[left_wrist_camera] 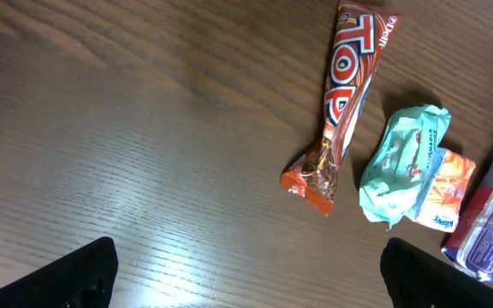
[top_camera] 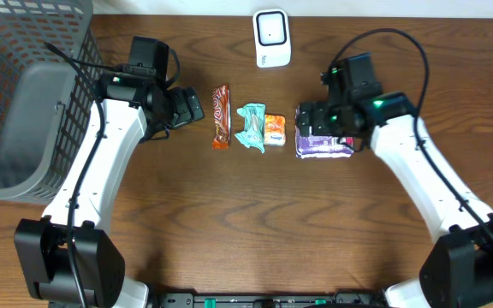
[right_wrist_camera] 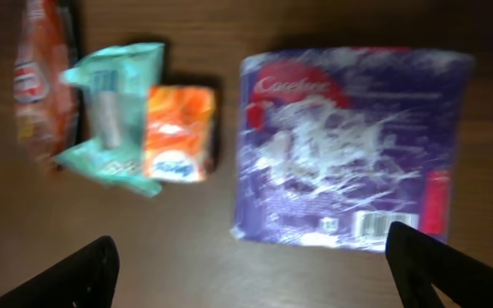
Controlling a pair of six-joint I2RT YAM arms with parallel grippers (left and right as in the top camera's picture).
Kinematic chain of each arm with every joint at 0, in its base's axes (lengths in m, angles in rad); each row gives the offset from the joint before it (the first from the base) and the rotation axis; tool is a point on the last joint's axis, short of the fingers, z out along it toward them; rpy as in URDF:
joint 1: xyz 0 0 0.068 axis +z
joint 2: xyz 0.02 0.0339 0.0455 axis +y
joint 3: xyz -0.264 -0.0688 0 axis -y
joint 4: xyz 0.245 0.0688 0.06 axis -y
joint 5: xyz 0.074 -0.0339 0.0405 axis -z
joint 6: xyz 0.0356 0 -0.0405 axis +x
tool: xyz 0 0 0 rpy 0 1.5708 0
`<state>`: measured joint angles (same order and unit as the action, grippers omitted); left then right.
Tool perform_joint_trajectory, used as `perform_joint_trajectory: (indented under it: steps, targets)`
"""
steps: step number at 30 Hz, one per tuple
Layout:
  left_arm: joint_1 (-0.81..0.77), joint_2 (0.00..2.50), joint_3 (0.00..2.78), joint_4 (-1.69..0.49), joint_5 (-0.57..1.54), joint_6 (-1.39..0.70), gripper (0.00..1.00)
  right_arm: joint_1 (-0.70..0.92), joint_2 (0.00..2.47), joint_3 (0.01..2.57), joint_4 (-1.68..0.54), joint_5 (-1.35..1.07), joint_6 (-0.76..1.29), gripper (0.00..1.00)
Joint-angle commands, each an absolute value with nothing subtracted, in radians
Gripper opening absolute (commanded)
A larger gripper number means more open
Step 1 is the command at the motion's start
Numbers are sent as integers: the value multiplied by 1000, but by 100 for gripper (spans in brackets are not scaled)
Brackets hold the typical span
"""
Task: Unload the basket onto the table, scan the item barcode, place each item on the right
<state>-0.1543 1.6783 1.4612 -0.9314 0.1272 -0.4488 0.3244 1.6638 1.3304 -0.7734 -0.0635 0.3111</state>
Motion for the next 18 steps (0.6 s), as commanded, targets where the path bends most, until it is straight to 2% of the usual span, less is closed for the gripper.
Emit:
perform_joint_trajectory:
  steps: [1,13,18]
  targets:
    - [-154,1679,1470,-934,115,-451,98,395,1691,1341,-765,241,360,95]
    - [-154,1679,1470,-934,115,-450,98,580,1879,1341,-667,615,397,95]
    - [-154,1679,1470,-934,115,-450,98,605,1952,1341,-650,666,396,94]
